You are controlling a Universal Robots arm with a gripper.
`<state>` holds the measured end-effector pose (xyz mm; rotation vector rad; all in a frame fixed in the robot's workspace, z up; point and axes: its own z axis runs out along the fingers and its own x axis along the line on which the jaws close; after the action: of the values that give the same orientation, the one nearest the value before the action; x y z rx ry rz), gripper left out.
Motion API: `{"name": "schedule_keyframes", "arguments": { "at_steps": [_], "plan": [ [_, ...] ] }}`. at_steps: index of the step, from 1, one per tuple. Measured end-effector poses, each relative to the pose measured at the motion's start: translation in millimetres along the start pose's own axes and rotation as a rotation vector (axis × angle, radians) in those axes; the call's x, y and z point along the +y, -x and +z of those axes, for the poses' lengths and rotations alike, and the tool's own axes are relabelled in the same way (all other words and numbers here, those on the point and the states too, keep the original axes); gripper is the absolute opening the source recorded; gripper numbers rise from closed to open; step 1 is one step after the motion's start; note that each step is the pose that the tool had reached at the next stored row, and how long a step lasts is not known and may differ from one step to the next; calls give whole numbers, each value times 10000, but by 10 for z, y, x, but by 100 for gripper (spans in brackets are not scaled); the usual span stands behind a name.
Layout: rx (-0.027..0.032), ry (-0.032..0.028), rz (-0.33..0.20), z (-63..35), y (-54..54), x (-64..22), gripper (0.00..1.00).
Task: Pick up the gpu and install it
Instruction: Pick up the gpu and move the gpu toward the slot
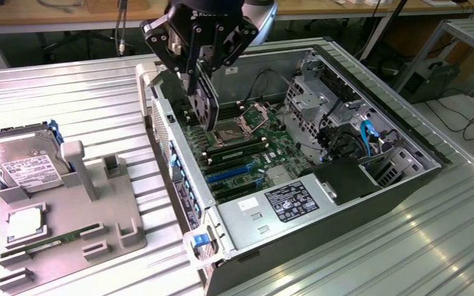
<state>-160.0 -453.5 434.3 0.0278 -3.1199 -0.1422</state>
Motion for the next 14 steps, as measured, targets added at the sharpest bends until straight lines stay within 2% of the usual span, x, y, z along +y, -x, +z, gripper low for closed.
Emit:
{"name": "schedule_keyframes", "arguments": {
  "at_steps": [14],
  "plan": [
    [0, 0, 0, -1, 73, -1, 27]
  ]
}}
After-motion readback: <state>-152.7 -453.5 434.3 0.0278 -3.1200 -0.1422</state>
